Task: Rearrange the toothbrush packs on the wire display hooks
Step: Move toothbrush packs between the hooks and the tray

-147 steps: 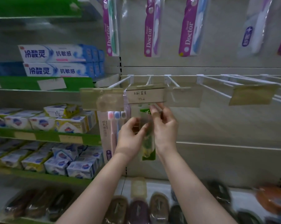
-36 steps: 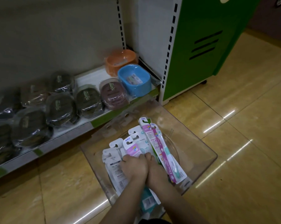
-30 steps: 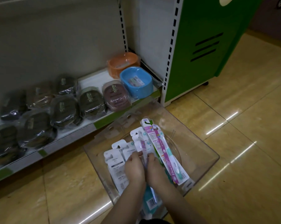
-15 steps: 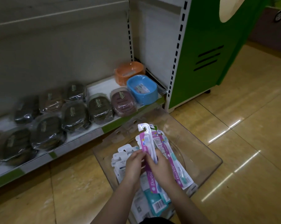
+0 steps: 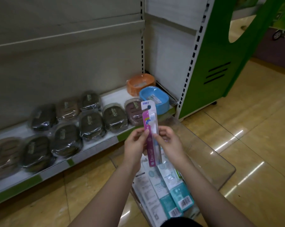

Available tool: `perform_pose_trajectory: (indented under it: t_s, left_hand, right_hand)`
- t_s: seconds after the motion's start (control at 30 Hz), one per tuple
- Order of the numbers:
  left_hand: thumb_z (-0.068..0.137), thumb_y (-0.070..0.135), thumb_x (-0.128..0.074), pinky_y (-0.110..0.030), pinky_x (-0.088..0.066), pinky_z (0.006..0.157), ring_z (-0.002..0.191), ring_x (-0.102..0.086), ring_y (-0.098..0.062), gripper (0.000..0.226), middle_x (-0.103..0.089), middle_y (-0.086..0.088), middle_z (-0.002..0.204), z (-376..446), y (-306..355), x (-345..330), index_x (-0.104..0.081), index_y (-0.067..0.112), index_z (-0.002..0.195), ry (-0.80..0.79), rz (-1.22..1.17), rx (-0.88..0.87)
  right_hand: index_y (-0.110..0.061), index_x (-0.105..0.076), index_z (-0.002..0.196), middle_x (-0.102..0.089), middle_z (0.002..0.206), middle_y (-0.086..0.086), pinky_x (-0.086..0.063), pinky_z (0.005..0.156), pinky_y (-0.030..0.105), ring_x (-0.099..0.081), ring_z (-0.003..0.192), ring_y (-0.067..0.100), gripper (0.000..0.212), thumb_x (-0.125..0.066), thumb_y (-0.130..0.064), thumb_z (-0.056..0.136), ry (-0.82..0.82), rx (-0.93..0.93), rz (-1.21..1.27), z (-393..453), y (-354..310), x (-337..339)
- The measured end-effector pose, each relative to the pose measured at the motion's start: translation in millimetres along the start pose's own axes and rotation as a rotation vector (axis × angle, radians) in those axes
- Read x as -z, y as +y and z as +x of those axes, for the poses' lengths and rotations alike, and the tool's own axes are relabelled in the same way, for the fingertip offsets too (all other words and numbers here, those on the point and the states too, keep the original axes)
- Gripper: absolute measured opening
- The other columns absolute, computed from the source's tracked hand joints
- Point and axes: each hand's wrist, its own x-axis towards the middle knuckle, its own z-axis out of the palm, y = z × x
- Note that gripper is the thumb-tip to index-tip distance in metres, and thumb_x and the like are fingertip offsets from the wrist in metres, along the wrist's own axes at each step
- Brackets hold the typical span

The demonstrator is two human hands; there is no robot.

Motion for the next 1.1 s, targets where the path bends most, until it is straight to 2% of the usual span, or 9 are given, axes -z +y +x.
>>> perform_pose_trajectory:
  t_s: [0.07,0.2,0.33,0.43,0.57,0.63,0.77,0.97,1.1]
  left_hand:
    - [0.089,0.019,-0.063,-0.035,-0.055,0.069,0.080,-0.063,-0.022,0.007,-0.067,-0.017,0.099,-1,18,5,-0.068,0.020,0.094,-0.020,-0.034,0.001]
    - [0.091,0.011,-0.059,-0.027,-0.055,0.064,0.078,-0.064,-0.019,0.018,-0.068,-0.014,0.103,-6,54,16,-0.066,0.013,0.108,-0.072,-0.080,-0.022]
    - [0.091,0.008,-0.058,-0.024,-0.057,0.060,0.074,-0.067,-0.015,0.020,-0.071,-0.006,0.097,-18,94,31,-0.067,0.016,0.107,-0.112,-0.074,-0.071]
    - [0.090,0.011,-0.060,-0.029,-0.056,0.066,0.081,-0.068,-0.018,0.016,-0.073,-0.003,0.095,-26,122,40,-0.069,0.021,0.100,-0.129,-0.072,-0.109]
    - [0.089,0.007,-0.061,-0.028,-0.056,0.077,0.079,-0.066,-0.014,0.027,-0.070,-0.006,0.099,-40,166,50,-0.064,0.010,0.115,-0.154,-0.095,-0.201]
    - [0.088,0.005,-0.061,-0.023,-0.056,0.072,0.073,-0.066,-0.009,0.024,-0.071,-0.002,0.092,-50,186,57,-0.065,0.010,0.112,-0.172,-0.109,-0.247]
    - [0.087,0.005,-0.062,-0.028,-0.055,0.076,0.074,-0.065,-0.011,0.018,-0.072,0.002,0.086,-71,226,75,-0.068,0.018,0.099,-0.203,-0.092,-0.326]
    - [0.087,0.003,-0.062,-0.017,-0.053,0.061,0.066,-0.063,-0.007,0.019,-0.071,0.001,0.082,-106,289,109,-0.068,0.018,0.097,-0.204,-0.079,-0.458]
    - [0.086,0.003,-0.063,-0.021,-0.053,0.065,0.072,-0.064,-0.010,0.018,-0.073,0.002,0.082,-133,338,140,-0.068,0.016,0.097,-0.215,-0.071,-0.598]
  right_hand:
    - [-0.022,-0.059,0.100,-0.065,0.094,-0.006,-0.048,0.074,0.011,-0.062,0.087,0.008,0.018,-0.066,-0.015,0.086,-0.014,0.024,0.027,5,-19,-2]
    - [-0.022,-0.062,0.100,-0.070,0.098,0.003,-0.054,0.085,0.034,-0.066,0.094,0.018,0.019,-0.069,-0.015,0.083,-0.046,0.050,0.027,9,-54,-7]
    - [-0.031,-0.063,0.093,-0.071,0.097,0.006,-0.056,0.081,0.041,-0.069,0.091,0.023,0.016,-0.070,-0.021,0.083,-0.082,0.019,0.039,4,-97,-14]
    - [-0.025,-0.064,0.095,-0.072,0.095,0.007,-0.058,0.077,0.035,-0.071,0.086,0.020,0.012,-0.067,-0.018,0.086,-0.086,0.018,0.083,0,-133,-22]
    - [-0.023,-0.063,0.095,-0.072,0.083,-0.005,-0.058,0.070,0.023,-0.070,0.075,0.005,0.012,-0.065,-0.014,0.087,-0.058,0.045,0.205,-10,-180,-36]
    - [-0.021,-0.063,0.096,-0.073,0.084,-0.006,-0.058,0.070,0.024,-0.070,0.076,0.005,0.013,-0.065,-0.013,0.087,-0.052,0.049,0.256,-16,-199,-44]
    - [-0.023,-0.064,0.100,-0.073,0.097,-0.001,-0.056,0.080,0.034,-0.070,0.092,0.015,0.017,-0.067,-0.018,0.084,-0.070,0.085,0.275,-29,-242,-61]
    - [-0.015,-0.060,0.102,-0.070,0.097,0.003,-0.056,0.072,0.024,-0.068,0.084,0.012,0.018,-0.061,-0.006,0.087,-0.110,0.185,0.391,-53,-307,-97]
    - [-0.013,-0.061,0.101,-0.071,0.092,0.004,-0.056,0.074,0.029,-0.068,0.082,0.016,0.019,-0.061,-0.004,0.085,-0.125,0.280,0.509,-72,-355,-134]
